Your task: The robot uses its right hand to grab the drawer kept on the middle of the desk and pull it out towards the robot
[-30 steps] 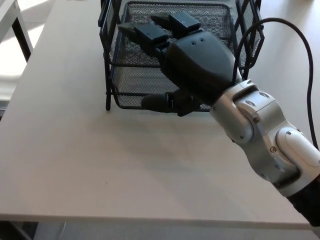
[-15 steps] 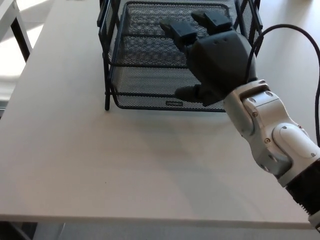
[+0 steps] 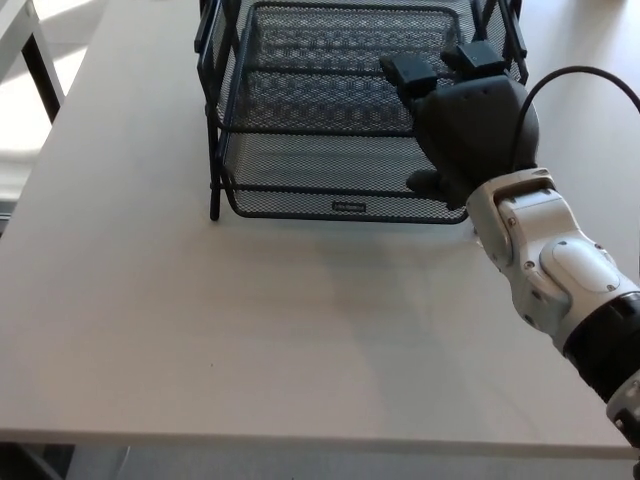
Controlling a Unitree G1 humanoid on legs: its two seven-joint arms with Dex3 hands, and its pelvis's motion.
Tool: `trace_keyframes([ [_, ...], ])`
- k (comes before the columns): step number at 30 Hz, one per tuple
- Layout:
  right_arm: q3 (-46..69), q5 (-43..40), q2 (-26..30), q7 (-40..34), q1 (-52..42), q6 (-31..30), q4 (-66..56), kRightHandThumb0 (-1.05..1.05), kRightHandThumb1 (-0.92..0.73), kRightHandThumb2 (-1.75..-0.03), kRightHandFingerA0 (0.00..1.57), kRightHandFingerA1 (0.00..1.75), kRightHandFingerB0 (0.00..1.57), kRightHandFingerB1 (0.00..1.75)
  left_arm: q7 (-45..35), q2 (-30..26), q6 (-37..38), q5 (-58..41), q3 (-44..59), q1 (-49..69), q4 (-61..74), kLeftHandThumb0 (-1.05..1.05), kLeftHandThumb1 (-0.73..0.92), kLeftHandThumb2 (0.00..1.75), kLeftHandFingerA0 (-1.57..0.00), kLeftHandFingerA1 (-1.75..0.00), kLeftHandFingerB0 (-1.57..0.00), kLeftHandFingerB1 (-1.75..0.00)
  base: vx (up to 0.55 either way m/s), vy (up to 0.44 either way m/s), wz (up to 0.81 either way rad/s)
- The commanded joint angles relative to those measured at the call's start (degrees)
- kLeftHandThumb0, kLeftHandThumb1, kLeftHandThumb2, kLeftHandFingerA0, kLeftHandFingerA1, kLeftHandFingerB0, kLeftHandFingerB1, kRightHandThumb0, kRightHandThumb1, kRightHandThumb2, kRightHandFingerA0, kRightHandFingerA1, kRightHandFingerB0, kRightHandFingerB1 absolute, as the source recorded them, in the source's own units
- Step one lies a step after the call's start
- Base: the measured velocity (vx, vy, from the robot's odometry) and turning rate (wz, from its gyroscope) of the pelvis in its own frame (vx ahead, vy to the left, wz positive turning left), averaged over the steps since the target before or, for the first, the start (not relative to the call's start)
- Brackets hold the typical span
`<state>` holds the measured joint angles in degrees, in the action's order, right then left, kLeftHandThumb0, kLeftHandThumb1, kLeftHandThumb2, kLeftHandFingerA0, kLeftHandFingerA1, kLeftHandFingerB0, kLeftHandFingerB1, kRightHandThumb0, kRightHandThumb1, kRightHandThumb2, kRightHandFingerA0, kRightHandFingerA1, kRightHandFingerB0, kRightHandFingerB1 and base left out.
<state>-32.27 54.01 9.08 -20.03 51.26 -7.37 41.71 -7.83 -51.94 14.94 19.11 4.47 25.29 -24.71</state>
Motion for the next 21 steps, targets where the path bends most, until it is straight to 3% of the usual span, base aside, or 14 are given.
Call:
trace_keyframes([
  [1, 0.3, 1.3, -0.8, -14.9, 2.9, 1.7, 5.5, -0.50, -0.39, -0.78, 0.49, 0.71, 0.38, 0.53, 0.1, -0.4, 1.3, 1.1, -0.2, -0.5, -1.2, -0.45, 0.58, 0.57, -0.64, -0.94, -0.65, -0.62, 0.00, 0.000, 0.00],
  [2, -0.1, 1.6, -0.6, -15.8, 3.0, 2.2, 5.9, -0.45, -0.51, -0.56, 0.56, 0.78, 0.47, 0.45, 0.1, -0.7, 1.4, 1.3, -0.2, -0.5, -1.3, -0.45, 0.58, 0.57, -0.66, -0.96, -0.67, -0.63, 0.00, 0.000, 0.00],
  [5, -0.7, 2.1, -0.4, -22.1, 3.4, 4.6, 8.0, -0.40, -0.53, -0.55, 0.90, 0.95, 0.66, 0.58, 0.0, -0.6, 1.3, 1.1, 0.1, -0.2, -1.0, -0.45, 0.58, 0.57, -0.66, -0.95, -0.65, -0.62, 0.00, 0.000, 0.00],
  [12, -1.6, 2.5, 0.5, -27.0, 3.1, 7.3, 7.9, -0.44, -0.55, -0.57, 0.97, 1.07, 0.82, 0.65, 0.3, -0.8, 2.0, 0.8, 0.4, -0.3, -1.0, -0.45, 0.57, 0.57, -0.66, -0.95, -0.68, -0.66, 0.00, 0.000, 0.00],
  [19, -2.3, 2.8, 1.0, -32.8, 2.4, 10.1, 7.4, -0.47, -0.52, -0.56, 0.94, 1.15, 0.88, 0.74, 0.1, -1.1, 1.4, 1.2, 0.3, -1.0, -1.5, -0.47, 0.57, 0.57, -0.66, -0.92, -0.66, -0.63, 0.00, 0.000, 0.00],
  [20, -2.6, 3.2, 1.0, -33.3, 2.4, 9.7, 7.4, -0.46, -0.53, -0.56, 0.90, 1.28, 0.87, 0.83, 0.1, -1.2, 1.6, 1.2, 0.3, -0.9, -1.4, -0.46, 0.57, 0.56, -0.67, -0.94, -0.67, -0.64, 0.00, 0.000, 0.00],
  [21, -3.1, 3.9, 1.3, -33.8, 2.1, 9.1, 7.1, -0.46, -0.53, -0.57, 0.89, 1.29, 0.86, 0.88, 0.1, -1.4, 1.9, 1.2, 0.5, -0.7, -1.0, -0.47, 0.58, 0.57, -0.66, -0.94, -0.67, -0.66, 0.00, 0.000, 0.00],
])
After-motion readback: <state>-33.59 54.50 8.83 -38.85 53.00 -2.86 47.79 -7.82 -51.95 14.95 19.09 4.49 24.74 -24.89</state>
